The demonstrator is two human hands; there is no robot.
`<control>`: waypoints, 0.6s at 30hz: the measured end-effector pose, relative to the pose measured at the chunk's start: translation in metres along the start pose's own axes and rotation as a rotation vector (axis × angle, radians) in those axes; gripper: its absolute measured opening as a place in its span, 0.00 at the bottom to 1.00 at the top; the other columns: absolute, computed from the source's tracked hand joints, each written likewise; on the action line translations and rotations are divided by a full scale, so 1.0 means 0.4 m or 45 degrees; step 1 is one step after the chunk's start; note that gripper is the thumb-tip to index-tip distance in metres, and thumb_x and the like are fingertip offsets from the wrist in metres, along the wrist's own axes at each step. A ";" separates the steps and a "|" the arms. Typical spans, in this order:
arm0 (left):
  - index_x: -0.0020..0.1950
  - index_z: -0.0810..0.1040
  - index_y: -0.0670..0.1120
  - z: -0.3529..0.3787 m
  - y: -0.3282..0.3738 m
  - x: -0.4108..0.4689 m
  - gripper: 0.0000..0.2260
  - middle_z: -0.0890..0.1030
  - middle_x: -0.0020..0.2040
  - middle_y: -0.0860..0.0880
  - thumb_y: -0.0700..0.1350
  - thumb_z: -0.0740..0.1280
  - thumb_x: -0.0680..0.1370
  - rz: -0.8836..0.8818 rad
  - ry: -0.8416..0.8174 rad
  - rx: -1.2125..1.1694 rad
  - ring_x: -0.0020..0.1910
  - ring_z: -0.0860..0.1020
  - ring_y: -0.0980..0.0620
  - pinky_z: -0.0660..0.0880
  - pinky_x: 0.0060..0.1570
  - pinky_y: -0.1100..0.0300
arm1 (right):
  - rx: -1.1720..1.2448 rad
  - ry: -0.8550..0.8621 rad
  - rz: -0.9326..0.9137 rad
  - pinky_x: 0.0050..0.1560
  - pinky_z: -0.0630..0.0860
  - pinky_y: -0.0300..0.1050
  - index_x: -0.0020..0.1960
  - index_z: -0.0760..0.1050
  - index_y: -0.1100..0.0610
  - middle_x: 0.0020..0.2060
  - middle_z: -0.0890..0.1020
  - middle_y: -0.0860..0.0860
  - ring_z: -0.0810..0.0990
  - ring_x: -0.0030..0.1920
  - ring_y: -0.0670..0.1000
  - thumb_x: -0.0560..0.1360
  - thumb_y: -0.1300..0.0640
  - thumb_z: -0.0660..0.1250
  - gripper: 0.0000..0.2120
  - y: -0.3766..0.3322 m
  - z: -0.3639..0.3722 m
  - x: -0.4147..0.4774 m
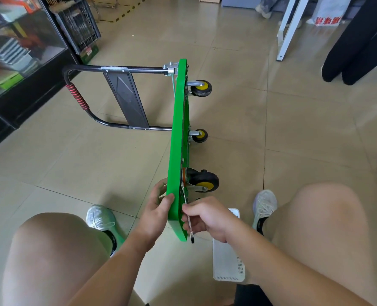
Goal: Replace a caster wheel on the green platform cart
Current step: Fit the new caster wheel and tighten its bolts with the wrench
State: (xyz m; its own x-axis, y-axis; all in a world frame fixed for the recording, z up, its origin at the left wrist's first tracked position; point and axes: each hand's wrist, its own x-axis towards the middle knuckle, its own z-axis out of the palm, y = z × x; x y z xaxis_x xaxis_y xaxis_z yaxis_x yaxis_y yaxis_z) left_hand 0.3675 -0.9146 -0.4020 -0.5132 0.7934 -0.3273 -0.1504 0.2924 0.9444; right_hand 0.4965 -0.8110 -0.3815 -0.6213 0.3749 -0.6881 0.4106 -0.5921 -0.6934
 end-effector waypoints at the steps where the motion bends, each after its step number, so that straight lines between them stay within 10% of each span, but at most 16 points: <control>1: 0.66 0.73 0.63 0.001 0.001 0.000 0.16 0.82 0.62 0.53 0.50 0.62 0.79 0.001 0.009 -0.001 0.54 0.84 0.54 0.78 0.54 0.59 | 0.059 -0.030 0.033 0.31 0.78 0.41 0.48 0.78 0.65 0.33 0.81 0.55 0.81 0.30 0.51 0.80 0.61 0.67 0.06 -0.016 0.006 -0.005; 18: 0.65 0.74 0.66 -0.008 0.001 0.000 0.17 0.80 0.65 0.55 0.53 0.62 0.76 -0.002 -0.019 -0.007 0.60 0.81 0.51 0.78 0.60 0.54 | -0.098 0.117 0.093 0.34 0.80 0.45 0.51 0.79 0.67 0.37 0.82 0.57 0.82 0.32 0.53 0.80 0.63 0.67 0.06 0.026 -0.007 -0.037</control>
State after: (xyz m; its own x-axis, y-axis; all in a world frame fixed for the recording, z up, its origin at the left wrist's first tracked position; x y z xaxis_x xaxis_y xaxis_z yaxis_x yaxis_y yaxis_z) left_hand 0.3647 -0.9164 -0.4017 -0.5004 0.8009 -0.3290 -0.1558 0.2905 0.9441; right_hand 0.5117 -0.8209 -0.3792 -0.5254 0.3985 -0.7518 0.5049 -0.5652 -0.6524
